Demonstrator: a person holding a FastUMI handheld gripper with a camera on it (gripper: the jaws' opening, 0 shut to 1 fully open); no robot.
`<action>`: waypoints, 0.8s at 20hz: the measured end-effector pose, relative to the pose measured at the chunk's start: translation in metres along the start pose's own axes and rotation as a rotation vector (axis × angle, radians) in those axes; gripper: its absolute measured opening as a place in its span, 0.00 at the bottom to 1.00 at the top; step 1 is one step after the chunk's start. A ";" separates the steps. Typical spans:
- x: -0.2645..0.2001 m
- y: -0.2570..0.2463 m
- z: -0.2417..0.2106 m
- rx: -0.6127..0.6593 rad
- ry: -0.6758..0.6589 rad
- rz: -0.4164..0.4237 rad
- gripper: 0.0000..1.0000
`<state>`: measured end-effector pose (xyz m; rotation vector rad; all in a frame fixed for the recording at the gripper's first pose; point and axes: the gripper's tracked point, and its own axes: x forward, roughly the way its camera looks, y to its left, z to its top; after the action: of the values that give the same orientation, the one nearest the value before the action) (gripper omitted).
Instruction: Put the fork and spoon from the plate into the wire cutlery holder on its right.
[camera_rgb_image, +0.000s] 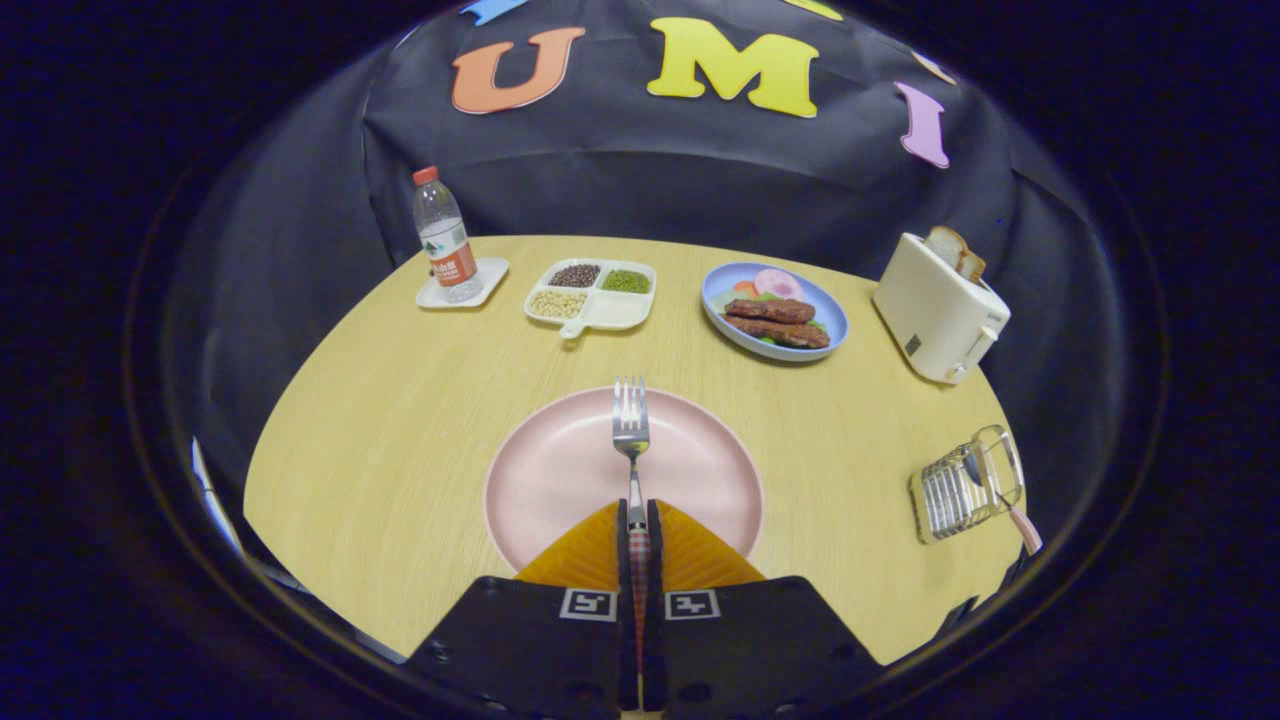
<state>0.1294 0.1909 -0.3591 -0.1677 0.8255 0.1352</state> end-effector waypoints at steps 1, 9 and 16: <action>-0.008 -0.004 0.003 0.004 -0.005 0.004 0.03; -0.086 -0.079 0.032 0.050 -0.071 -0.002 0.03; -0.147 -0.170 0.046 0.044 -0.122 -0.035 0.03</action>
<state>0.0957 0.0263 -0.2035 -0.1316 0.7027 0.0932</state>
